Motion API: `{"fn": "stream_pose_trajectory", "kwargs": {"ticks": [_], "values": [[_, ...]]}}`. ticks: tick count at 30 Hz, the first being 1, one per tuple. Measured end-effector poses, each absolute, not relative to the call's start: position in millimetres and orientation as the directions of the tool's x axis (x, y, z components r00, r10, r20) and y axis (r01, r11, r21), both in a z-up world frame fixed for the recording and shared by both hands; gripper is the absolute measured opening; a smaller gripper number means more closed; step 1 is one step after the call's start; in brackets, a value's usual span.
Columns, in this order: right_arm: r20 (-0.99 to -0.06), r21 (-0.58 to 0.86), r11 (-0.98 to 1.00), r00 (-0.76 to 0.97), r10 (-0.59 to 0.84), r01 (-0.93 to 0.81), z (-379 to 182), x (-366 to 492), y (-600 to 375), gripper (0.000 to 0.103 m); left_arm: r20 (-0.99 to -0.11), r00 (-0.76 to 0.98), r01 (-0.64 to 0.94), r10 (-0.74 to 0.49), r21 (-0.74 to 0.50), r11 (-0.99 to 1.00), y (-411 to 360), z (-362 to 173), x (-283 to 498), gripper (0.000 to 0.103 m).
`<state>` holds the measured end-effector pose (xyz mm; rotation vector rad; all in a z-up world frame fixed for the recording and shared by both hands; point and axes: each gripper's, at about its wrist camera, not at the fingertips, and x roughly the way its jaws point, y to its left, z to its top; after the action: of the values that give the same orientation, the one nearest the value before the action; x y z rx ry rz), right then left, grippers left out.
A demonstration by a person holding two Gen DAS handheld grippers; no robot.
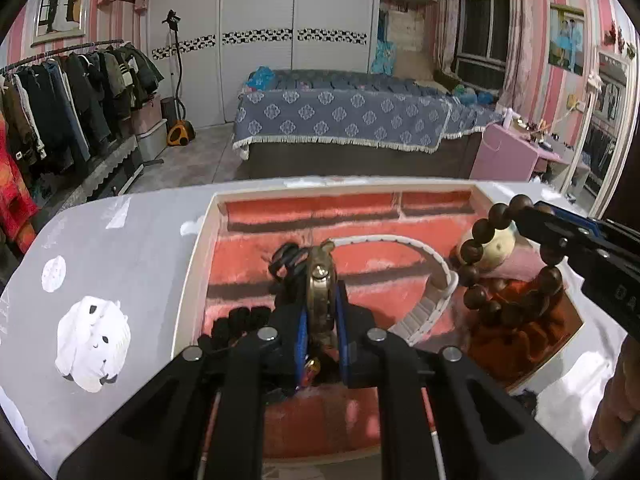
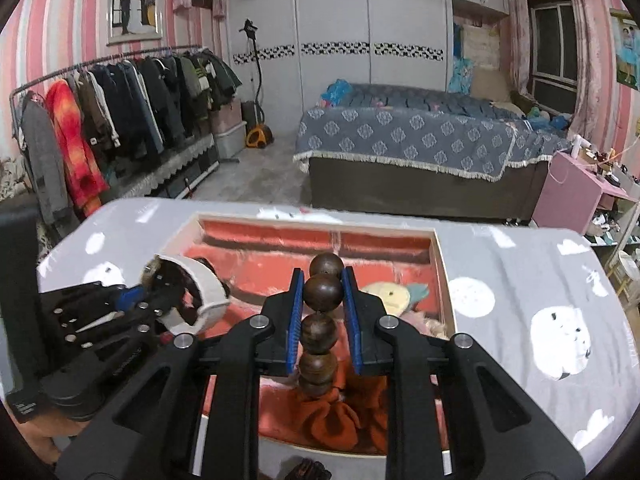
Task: Organize jewelry
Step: 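Lower both tools into the tray and open them to release the items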
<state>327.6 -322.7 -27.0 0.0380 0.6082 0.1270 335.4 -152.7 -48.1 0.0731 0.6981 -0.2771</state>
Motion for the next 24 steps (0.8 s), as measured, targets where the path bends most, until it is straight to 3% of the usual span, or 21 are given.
{"fn": "stream_pose_trajectory", "kwargs": {"ticks": [6,14,20,24], "values": [[-0.596,0.063,0.994,0.796,0.110,-0.090,-46.8,334.4,-324.6,0.020,-0.660,0.720,0.252,-0.216,-0.042,0.967,-146.8,-61.1,341.4,0.013],[-0.601,0.045,0.996,0.795,0.085,-0.073,-54.4,334.7,-327.0,0.020,-0.659,0.717,0.247,-0.227,-0.065,0.967,-149.1,-65.5,338.8,0.025],[-0.600,0.044,0.997,0.797,0.074,-0.059,-56.0,335.6,-334.7,0.021,-0.663,0.711,0.254,-0.233,-0.067,0.965,-151.4,-68.4,338.2,0.028],[-0.591,0.042,0.997,0.803,0.077,-0.065,-54.5,333.3,-335.3,0.029,-0.659,0.711,0.243,-0.244,-0.096,0.965,-148.2,-69.6,337.6,0.042]]}}
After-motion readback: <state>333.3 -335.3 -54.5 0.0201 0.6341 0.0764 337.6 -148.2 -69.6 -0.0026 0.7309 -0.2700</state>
